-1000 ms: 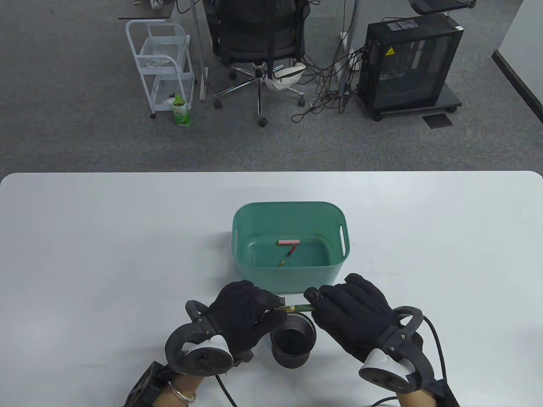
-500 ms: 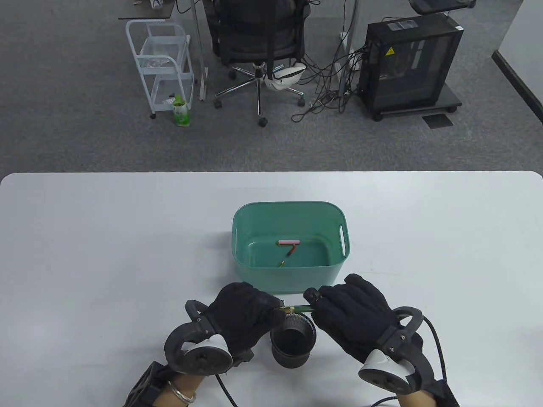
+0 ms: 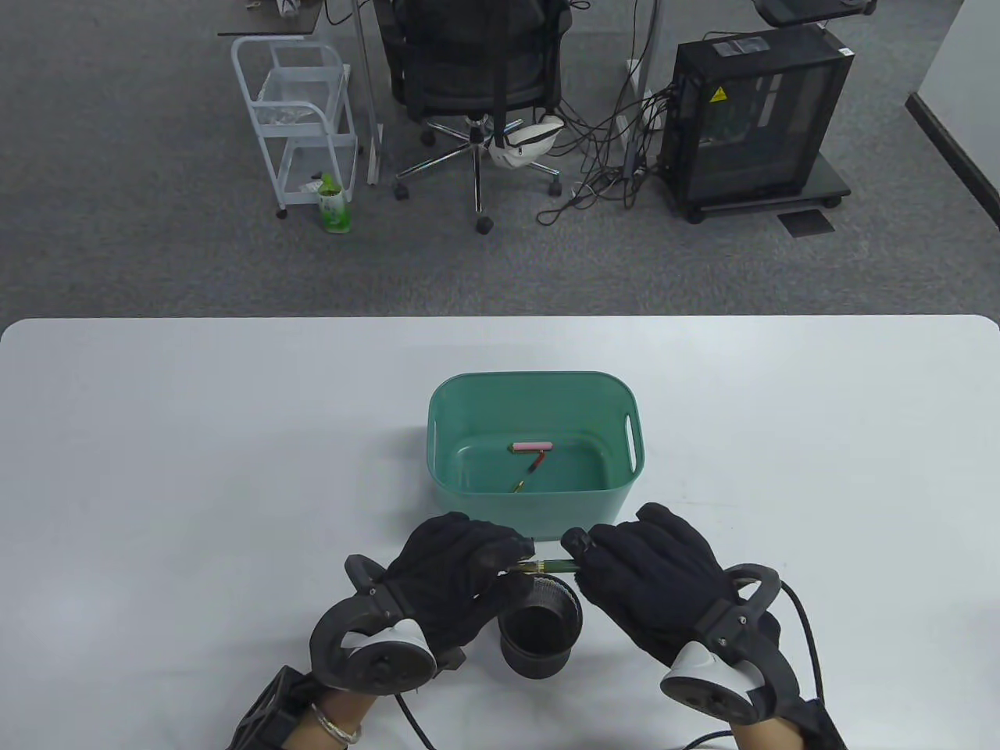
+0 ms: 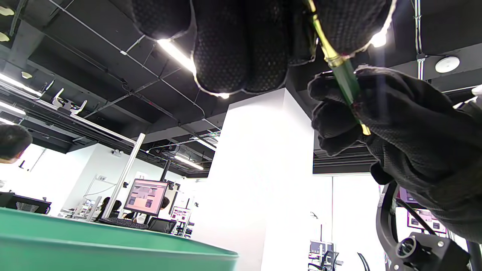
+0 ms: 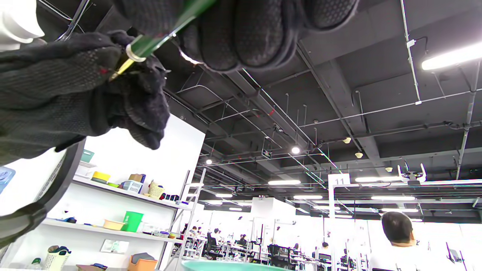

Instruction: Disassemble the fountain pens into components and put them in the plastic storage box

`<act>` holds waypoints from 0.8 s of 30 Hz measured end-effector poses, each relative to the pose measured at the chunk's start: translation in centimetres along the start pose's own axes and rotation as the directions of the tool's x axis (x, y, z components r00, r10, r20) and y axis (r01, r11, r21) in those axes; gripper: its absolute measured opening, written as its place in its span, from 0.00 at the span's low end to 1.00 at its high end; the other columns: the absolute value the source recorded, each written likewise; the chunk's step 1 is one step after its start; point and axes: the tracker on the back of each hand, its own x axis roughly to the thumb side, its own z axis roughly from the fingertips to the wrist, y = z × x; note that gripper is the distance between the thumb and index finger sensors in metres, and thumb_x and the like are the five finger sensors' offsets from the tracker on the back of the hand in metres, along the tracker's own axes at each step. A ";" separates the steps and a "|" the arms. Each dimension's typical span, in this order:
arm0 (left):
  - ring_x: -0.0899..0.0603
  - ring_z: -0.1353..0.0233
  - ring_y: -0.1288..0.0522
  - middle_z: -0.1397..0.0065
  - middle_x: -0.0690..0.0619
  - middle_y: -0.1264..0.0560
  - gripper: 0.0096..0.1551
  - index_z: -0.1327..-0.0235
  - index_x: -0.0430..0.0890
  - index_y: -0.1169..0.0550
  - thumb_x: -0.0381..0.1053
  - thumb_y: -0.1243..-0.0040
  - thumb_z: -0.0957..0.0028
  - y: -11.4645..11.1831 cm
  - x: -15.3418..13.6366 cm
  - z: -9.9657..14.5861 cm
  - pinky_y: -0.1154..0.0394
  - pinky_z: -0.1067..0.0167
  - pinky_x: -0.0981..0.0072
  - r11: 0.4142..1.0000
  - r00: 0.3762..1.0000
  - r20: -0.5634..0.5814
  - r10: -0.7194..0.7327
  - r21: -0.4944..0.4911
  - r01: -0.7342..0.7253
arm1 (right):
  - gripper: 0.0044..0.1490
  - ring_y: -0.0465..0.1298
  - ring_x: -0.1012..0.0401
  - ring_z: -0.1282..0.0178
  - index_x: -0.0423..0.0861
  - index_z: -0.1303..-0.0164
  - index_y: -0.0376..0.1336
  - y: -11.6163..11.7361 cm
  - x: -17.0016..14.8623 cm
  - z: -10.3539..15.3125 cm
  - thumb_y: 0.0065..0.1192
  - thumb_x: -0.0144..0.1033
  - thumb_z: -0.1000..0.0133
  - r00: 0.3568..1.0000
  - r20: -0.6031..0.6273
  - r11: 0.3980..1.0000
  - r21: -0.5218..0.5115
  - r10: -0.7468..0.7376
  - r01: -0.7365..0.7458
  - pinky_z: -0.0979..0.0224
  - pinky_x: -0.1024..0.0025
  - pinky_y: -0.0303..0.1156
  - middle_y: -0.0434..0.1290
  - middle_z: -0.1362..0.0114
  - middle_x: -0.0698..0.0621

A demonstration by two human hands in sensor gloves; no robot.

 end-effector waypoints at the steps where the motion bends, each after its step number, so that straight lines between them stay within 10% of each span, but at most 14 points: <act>1: 0.44 0.37 0.19 0.35 0.49 0.17 0.24 0.33 0.44 0.22 0.60 0.45 0.30 0.0 0.0 0.0 0.30 0.28 0.47 1.000 1.000 -0.001 -0.002 -0.001 0.002 | 0.27 0.76 0.63 0.38 0.58 0.33 0.70 0.0 0.0 0.0 0.56 0.53 0.40 1.000 0.000 1.000 0.000 0.001 -0.001 0.20 0.55 0.64 0.75 0.34 0.57; 24: 0.45 0.51 0.14 0.53 0.50 0.11 0.28 0.51 0.42 0.14 0.62 0.52 0.30 0.0 -0.2 -0.1 0.25 0.38 0.49 1.000 1.000 -0.007 0.017 0.004 -0.017 | 0.27 0.76 0.63 0.38 0.59 0.33 0.70 0.2 0.2 -0.1 0.57 0.53 0.40 1.000 0.005 1.000 0.011 -0.001 0.001 0.20 0.55 0.64 0.74 0.33 0.58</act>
